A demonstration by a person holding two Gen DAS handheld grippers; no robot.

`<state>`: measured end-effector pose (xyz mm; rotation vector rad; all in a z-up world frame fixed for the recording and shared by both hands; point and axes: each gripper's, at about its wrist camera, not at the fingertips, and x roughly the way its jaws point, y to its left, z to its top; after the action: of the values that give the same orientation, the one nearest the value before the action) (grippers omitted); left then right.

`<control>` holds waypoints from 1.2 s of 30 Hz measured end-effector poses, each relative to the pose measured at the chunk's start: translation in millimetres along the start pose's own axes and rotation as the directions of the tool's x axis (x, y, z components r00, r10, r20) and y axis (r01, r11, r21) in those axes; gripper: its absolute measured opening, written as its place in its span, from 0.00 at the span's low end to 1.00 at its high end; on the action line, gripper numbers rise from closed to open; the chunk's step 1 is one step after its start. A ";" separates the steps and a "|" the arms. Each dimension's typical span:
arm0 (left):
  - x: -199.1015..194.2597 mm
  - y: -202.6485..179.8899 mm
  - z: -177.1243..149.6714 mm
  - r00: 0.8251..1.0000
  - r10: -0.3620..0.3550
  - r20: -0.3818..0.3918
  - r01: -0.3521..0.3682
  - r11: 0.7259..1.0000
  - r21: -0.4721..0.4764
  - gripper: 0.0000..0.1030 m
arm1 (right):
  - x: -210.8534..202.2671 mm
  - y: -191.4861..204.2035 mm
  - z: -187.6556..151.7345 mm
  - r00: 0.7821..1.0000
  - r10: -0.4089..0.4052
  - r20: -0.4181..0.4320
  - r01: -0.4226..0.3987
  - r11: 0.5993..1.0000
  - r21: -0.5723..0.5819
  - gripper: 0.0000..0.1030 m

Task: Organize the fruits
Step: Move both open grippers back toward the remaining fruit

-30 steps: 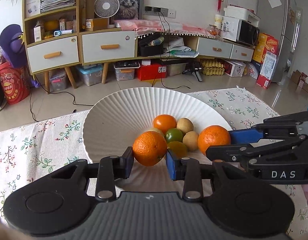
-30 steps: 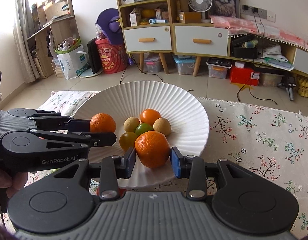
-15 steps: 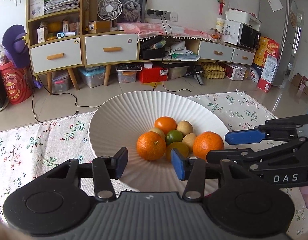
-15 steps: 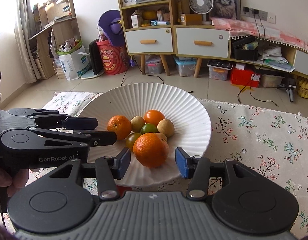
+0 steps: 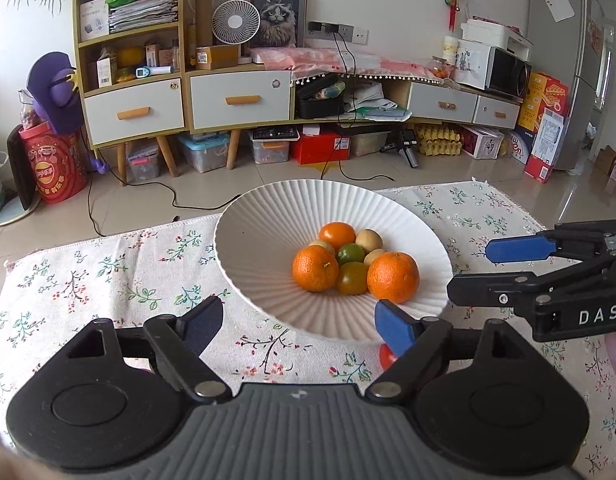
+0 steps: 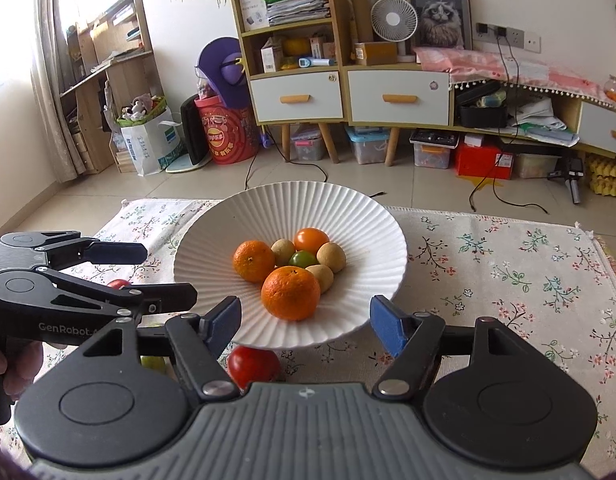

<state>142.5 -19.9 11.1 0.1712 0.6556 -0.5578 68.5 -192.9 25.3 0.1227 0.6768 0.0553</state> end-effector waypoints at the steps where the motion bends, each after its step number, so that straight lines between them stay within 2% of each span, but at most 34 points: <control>1: -4.1 -0.2 -2.0 1.000 0.002 -0.001 -0.002 1.000 0.001 0.79 | -3.1 1.0 -0.5 1.000 0.002 0.002 -0.002 1.000 0.001 0.67; 11: -36.9 -6.4 -19.9 0.999 0.036 -0.022 -0.036 0.999 -0.001 0.95 | -23.7 13.2 -7.8 1.000 0.025 0.000 -0.025 1.000 0.017 0.77; 15: -45.6 -4.4 -29.0 0.999 0.032 -0.024 -0.032 0.999 -0.008 0.95 | -32.0 21.7 -13.1 0.999 0.039 0.008 -0.039 0.999 0.005 0.87; 20: -51.9 1.0 -42.5 0.999 0.022 -0.037 -0.023 0.999 -0.031 0.95 | -41.2 26.3 -19.9 0.998 0.055 0.021 -0.055 0.998 -0.003 0.94; 30: -60.3 11.9 -71.3 0.998 0.015 -0.065 -0.017 1.000 -0.019 0.95 | -41.4 35.1 -36.7 0.998 0.061 -0.008 -0.061 0.998 -0.027 0.96; 36: -58.3 19.0 -82.2 0.999 0.007 -0.054 -0.009 0.999 -0.034 0.95 | -36.7 40.2 -47.4 0.998 0.059 -0.032 -0.060 0.997 -0.040 0.96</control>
<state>71.1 47.9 -17.7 0.1568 0.7159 -0.5355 9.7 -151.8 16.7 0.1032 0.7025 0.1284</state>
